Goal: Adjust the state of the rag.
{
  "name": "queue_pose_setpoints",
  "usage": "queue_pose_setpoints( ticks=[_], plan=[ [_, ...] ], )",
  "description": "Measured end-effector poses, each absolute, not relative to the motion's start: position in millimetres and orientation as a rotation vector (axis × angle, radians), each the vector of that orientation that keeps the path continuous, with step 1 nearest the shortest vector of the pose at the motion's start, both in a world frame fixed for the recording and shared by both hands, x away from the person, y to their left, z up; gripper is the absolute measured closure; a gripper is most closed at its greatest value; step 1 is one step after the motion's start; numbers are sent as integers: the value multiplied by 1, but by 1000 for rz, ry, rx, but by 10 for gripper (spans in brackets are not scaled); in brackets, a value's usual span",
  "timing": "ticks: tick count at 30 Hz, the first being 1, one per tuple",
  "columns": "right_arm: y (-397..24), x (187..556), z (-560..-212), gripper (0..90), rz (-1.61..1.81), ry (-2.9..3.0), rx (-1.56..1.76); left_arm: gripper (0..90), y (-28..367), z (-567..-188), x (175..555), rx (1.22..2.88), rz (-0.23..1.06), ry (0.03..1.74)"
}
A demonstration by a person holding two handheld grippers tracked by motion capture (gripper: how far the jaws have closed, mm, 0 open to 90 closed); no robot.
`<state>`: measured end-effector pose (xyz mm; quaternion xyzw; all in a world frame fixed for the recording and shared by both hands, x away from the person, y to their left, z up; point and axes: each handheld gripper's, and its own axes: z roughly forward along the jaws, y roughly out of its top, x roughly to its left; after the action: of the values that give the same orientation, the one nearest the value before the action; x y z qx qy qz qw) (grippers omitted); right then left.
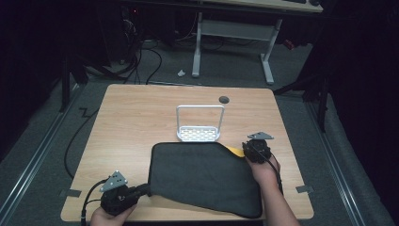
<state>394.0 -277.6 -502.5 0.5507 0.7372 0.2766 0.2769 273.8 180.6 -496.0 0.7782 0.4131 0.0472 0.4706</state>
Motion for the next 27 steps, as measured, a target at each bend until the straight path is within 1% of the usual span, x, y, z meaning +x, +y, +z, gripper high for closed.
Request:
queue_pose_setpoints(
  ticks=[3,4,5,6,8,10,11,12,15,27],
  plan=[
    [-276,368,-498,796,796,2001,1427,848,181,-498,276,1904,112,1019],
    [-274,358,-497,828,813,2013,1407,847,181,-498,276,1905,117,1018],
    [-272,349,-497,884,835,2030,1389,847,180,-498,276,1905,118,1017],
    [-269,341,-498,900,841,2041,1372,847,180,-498,276,1905,122,1017],
    [-265,334,-504,900,826,2091,1358,847,180,-498,275,1911,126,1016],
    [-263,336,-511,900,821,2108,1364,847,179,-498,274,1909,129,1017],
    [-261,343,-517,900,800,2118,1376,848,179,-498,274,1909,131,1016],
    [-261,343,-517,900,800,2118,1376,848,179,-498,273,1909,132,1018],
    [-263,363,-522,900,776,2098,1417,848,180,-498,272,1913,124,1017],
    [-288,428,-518,900,675,1970,1506,848,180,-498,268,1924,114,996]
  ],
)
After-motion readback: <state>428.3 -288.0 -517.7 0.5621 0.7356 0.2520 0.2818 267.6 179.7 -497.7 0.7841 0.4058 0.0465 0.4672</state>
